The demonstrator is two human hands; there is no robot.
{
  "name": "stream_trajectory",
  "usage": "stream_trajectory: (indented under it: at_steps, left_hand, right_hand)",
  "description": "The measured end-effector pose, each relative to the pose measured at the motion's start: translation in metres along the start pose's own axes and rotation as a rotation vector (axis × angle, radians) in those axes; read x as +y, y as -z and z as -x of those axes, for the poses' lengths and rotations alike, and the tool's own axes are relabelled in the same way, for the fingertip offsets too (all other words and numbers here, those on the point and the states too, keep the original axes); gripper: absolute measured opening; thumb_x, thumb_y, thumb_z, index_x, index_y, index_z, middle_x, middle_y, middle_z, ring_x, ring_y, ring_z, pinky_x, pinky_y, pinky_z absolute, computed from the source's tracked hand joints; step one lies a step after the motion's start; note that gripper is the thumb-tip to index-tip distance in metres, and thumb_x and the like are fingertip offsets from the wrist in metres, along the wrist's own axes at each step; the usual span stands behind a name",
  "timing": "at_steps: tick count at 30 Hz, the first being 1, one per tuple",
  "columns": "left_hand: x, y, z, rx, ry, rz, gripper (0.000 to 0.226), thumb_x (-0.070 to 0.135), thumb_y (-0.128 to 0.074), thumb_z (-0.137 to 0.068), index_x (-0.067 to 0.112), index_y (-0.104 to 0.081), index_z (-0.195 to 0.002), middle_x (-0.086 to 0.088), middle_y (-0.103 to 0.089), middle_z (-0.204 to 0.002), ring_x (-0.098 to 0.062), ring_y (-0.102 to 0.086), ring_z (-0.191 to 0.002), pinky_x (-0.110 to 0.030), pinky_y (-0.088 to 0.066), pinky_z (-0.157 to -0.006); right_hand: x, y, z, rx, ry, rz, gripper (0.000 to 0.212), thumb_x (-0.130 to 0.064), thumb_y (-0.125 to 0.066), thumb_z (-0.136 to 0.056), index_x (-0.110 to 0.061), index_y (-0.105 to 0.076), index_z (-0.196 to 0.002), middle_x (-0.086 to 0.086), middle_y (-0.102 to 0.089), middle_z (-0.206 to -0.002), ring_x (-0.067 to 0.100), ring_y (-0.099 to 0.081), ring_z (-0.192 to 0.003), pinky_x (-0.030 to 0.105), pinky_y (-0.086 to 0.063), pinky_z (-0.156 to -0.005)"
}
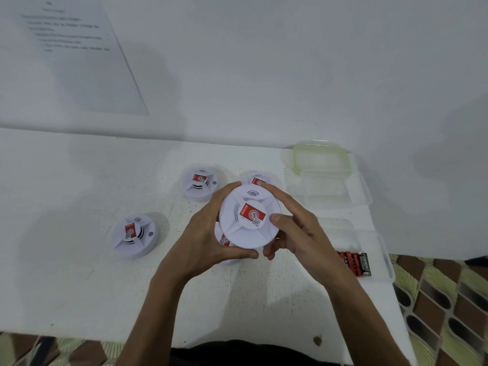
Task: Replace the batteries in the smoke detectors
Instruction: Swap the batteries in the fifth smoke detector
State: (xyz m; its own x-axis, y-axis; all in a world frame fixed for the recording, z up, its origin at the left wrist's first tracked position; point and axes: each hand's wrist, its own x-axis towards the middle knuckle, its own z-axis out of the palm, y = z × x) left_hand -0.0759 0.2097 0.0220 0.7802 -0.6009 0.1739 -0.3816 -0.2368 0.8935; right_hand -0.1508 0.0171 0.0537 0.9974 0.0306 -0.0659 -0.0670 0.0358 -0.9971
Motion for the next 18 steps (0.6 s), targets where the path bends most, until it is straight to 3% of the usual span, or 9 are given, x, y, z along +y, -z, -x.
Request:
stream_trajectory:
  at_steps: [5, 8, 11, 12, 15, 18]
  left_hand:
    - [-0.005, 0.000, 0.000, -0.042, 0.049, 0.023, 0.074, 0.056, -0.064, -0.075, 0.032, -0.024, -0.133, -0.002, -0.029, -0.148, 0.017, -0.029, -0.127, 0.000, -0.021, -0.102]
    - [-0.006, 0.001, 0.000, -0.050, 0.125, 0.070, 0.081, 0.074, -0.057, -0.068, 0.034, -0.023, -0.130, 0.013, -0.026, -0.141, 0.005, -0.032, -0.126, -0.002, -0.022, -0.103]
    - [-0.002, 0.002, 0.001, -0.038, 0.120, 0.020, 0.079, 0.068, -0.063, -0.070, 0.038, -0.024, -0.132, 0.018, -0.028, -0.142, 0.015, -0.032, -0.126, -0.009, -0.024, -0.109]
    - [0.002, 0.004, 0.001, -0.043, 0.116, 0.027, 0.079, 0.066, -0.065, -0.071, 0.040, -0.023, -0.132, 0.023, -0.029, -0.140, 0.019, -0.031, -0.125, -0.007, -0.025, -0.107]
    - [0.012, 0.011, 0.002, -0.075, 0.101, 0.010, 0.089, 0.030, -0.081, -0.070, 0.039, -0.023, -0.137, 0.041, -0.037, -0.133, 0.015, -0.036, -0.124, -0.008, -0.037, -0.099]
    - [0.019, 0.016, 0.002, -0.098, 0.062, 0.011, 0.095, 0.025, -0.083, -0.067, 0.038, -0.024, -0.139, 0.046, -0.035, -0.131, 0.012, -0.040, -0.123, -0.005, -0.040, -0.090]
  right_hand:
    - [-0.003, 0.000, 0.001, 0.003, -0.014, -0.009, 0.048, -0.007, -0.041, -0.103, -0.030, -0.042, -0.145, 0.013, -0.067, -0.113, 0.033, -0.060, -0.070, 0.041, -0.055, -0.063]
    - [-0.007, 0.000, 0.002, -0.025, -0.035, 0.026, 0.055, -0.012, -0.050, -0.100, -0.036, -0.036, -0.147, 0.009, -0.068, -0.115, 0.029, -0.063, -0.074, 0.039, -0.056, -0.067]
    - [-0.010, 0.004, 0.004, -0.093, -0.052, 0.125, 0.083, -0.006, -0.070, -0.087, -0.044, -0.028, -0.148, -0.001, -0.067, -0.119, 0.022, -0.069, -0.087, 0.037, -0.059, -0.076]
    - [-0.011, 0.005, 0.004, -0.119, -0.051, 0.145, 0.090, -0.003, -0.073, -0.084, -0.044, -0.026, -0.149, -0.001, -0.067, -0.121, 0.021, -0.069, -0.095, 0.039, -0.059, -0.081]
    - [-0.012, 0.008, 0.003, -0.154, -0.065, 0.159, 0.095, 0.000, -0.076, -0.080, -0.046, -0.027, -0.147, -0.003, -0.065, -0.125, 0.023, -0.065, -0.111, 0.045, -0.055, -0.093]
    - [-0.012, 0.012, 0.003, -0.161, -0.084, 0.152, 0.094, 0.000, -0.077, -0.080, -0.048, -0.029, -0.146, -0.004, -0.067, -0.122, 0.022, -0.066, -0.109, 0.042, -0.056, -0.091]
